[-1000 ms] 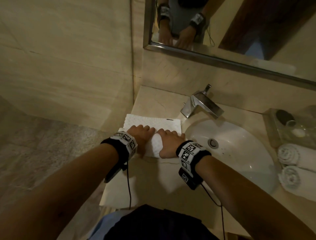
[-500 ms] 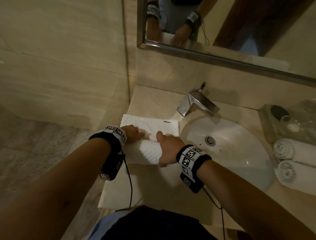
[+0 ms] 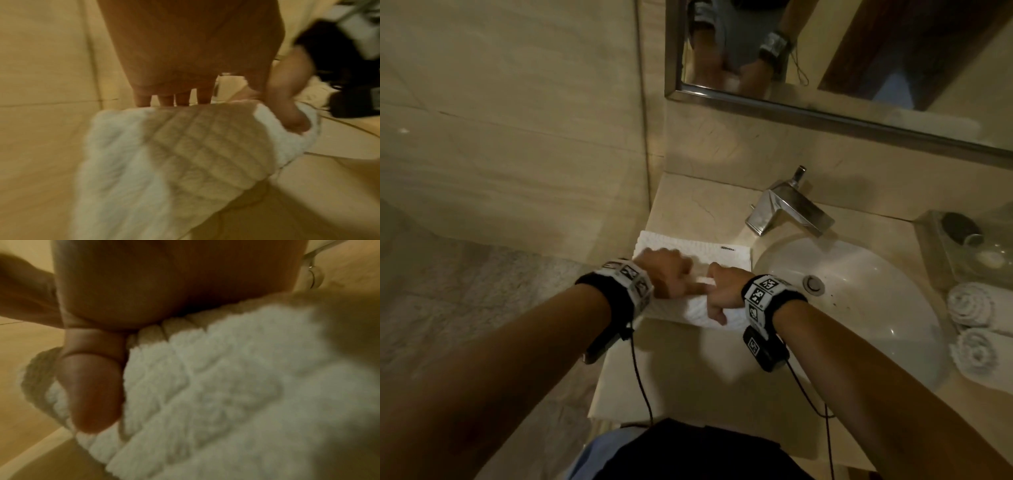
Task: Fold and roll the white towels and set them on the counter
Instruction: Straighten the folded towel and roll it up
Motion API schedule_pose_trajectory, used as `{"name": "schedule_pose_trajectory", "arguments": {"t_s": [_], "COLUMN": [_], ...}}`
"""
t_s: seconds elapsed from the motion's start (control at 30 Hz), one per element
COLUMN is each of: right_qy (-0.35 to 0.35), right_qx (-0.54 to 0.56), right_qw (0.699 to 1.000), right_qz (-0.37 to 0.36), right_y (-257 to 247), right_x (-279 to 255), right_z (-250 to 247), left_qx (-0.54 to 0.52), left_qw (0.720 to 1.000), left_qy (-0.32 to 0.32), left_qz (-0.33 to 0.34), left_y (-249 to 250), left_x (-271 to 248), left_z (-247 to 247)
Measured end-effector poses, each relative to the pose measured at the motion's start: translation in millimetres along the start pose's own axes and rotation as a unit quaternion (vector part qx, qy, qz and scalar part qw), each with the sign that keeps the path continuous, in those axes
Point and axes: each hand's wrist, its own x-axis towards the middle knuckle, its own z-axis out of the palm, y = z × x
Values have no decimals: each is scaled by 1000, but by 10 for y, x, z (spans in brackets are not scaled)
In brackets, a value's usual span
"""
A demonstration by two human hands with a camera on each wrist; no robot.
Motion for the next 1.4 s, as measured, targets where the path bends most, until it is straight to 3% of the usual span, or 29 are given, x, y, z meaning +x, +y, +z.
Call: {"name": "schedule_pose_trajectory", "arguments": {"t_s": [0.07, 0.17, 0.27, 0.33, 0.47, 0.53, 0.63, 0.87, 1.1, 1.27, 1.4], "right_qy": [-7, -12, -14, 8, 100, 97, 146, 168, 303, 312, 300], "right_qx": [8, 35, 32, -21, -152, -174, -212, -160, -211, -202, -186], "right_qw": [1000, 999, 999, 1000, 981, 978, 965, 970, 925, 925, 932], "right_qz": [13, 24, 16, 1, -68, -55, -48, -73, -88, -79, -82], "right_y": [0, 26, 45, 15, -147, -170, -68, 7, 96, 115, 44], "right_x": [15, 31, 58, 48, -30, -8, 92, 237, 180, 226, 258], "right_z": [-46, -85, -47, 18, 182, 259, 352, 183, 592, 595, 436], "left_qx": [11, 109, 142, 143, 150, 155, 188, 201, 158, 157, 178], "left_qw": [999, 993, 989, 988, 988, 987, 980, 954, 971, 974, 956], "left_qy": [-23, -30, 9, 38, 34, 43, 60, 215, 177, 159, 231], "left_qz": [31, 35, 47, 47, 17, 18, 22, 50, 31, 30, -5], "left_y": [186, 272, 211, 174, 186, 186, 174, 57, 100, 91, 76], "left_x": [-20, -1, 23, 41, 134, 178, 159, -41, 124, 93, 5], "left_z": [28, 149, 310, 370, 357, 311, 287, 575, 503, 424, 610]}}
